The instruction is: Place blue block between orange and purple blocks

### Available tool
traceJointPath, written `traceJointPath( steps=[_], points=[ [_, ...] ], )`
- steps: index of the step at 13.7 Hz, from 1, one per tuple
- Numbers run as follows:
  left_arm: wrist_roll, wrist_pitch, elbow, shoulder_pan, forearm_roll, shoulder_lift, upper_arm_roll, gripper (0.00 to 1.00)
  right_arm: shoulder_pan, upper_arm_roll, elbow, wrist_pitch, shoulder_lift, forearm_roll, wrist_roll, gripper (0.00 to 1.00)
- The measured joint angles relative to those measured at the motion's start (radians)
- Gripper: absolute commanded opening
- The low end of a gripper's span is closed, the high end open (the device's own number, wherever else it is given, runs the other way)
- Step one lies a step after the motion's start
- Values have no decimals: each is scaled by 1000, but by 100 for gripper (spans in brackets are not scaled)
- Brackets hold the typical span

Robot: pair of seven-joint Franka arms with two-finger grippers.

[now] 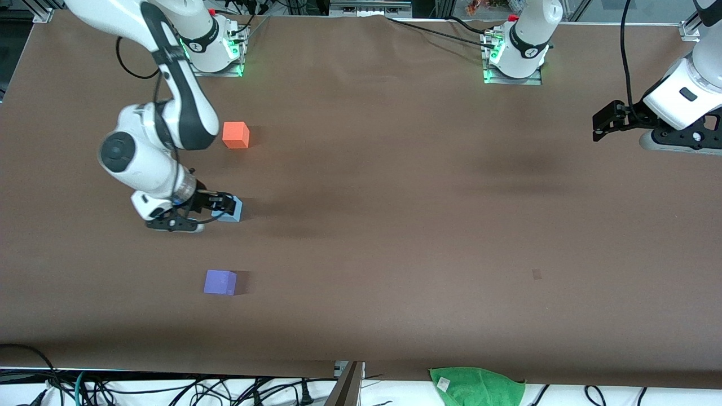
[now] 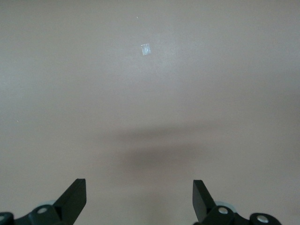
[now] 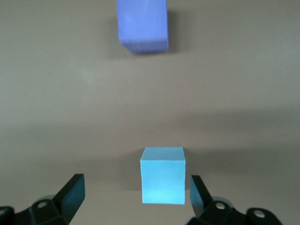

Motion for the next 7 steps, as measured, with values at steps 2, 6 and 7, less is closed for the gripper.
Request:
traceJointPath(
  steps=[2,6,7],
  points=[
    [0,-1,0,0,0,0,0,100,0,-12,21,-87,-69,-4,0,99],
    [0,-2,0,0,0,0,0,100,0,-37,83,-335,-213,-97,-2,99],
    [0,-2,0,0,0,0,0,100,0,-37,117,-406,-236,-108,-2,99]
  ],
)
